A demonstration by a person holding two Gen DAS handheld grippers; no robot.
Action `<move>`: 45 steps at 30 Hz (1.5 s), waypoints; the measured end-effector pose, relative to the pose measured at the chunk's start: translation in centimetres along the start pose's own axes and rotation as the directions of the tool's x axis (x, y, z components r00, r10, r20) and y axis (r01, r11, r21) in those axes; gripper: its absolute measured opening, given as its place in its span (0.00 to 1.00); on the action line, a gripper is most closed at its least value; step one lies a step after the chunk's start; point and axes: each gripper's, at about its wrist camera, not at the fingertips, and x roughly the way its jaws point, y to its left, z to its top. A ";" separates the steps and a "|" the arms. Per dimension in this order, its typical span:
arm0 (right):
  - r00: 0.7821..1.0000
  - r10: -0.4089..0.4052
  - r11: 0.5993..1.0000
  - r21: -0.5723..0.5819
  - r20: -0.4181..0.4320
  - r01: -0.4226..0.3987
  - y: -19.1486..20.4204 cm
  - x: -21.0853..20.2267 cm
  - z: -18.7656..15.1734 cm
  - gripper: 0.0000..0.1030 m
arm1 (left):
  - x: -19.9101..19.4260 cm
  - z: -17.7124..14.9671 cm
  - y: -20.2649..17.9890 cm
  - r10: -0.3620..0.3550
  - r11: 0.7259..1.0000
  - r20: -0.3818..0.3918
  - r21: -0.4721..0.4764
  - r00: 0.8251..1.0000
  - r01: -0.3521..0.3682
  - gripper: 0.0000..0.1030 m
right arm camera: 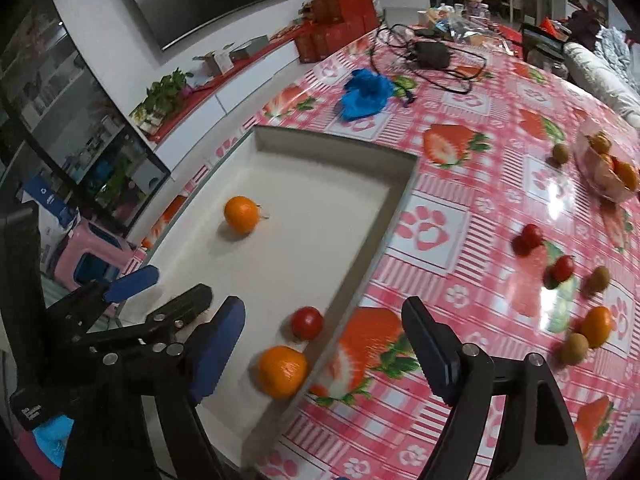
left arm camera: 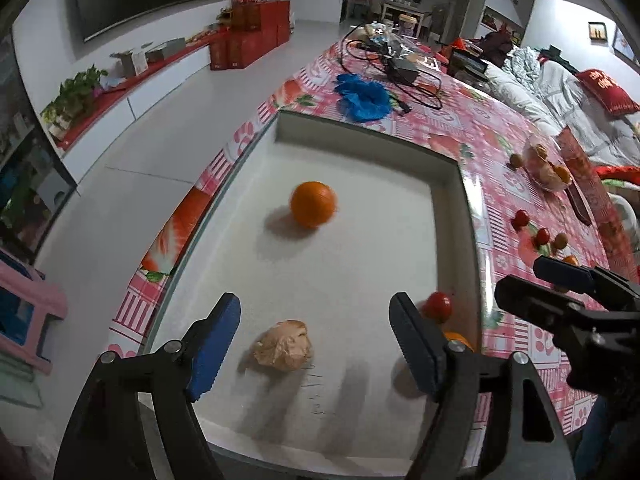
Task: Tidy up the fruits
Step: 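Swing both open grippers back over the tablecloth toward the remaining fruits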
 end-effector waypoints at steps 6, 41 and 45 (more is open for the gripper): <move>0.998 -0.053 0.995 0.090 0.019 0.051 -4.1 -1.7 -1.4 1.00 | -1.0 0.3 -3.4 -0.013 0.998 0.009 0.061 1.000 0.012 0.78; 0.880 -0.475 0.828 0.343 0.007 0.444 -25.5 -7.7 -13.1 1.00 | 1.0 5.3 -22.2 -0.021 0.947 -0.007 0.319 1.000 0.023 0.78; 0.880 -0.475 0.835 0.334 0.032 0.438 -25.6 -7.7 -13.2 1.00 | -0.2 9.6 -23.9 -0.017 0.937 0.079 0.348 0.997 -0.011 0.78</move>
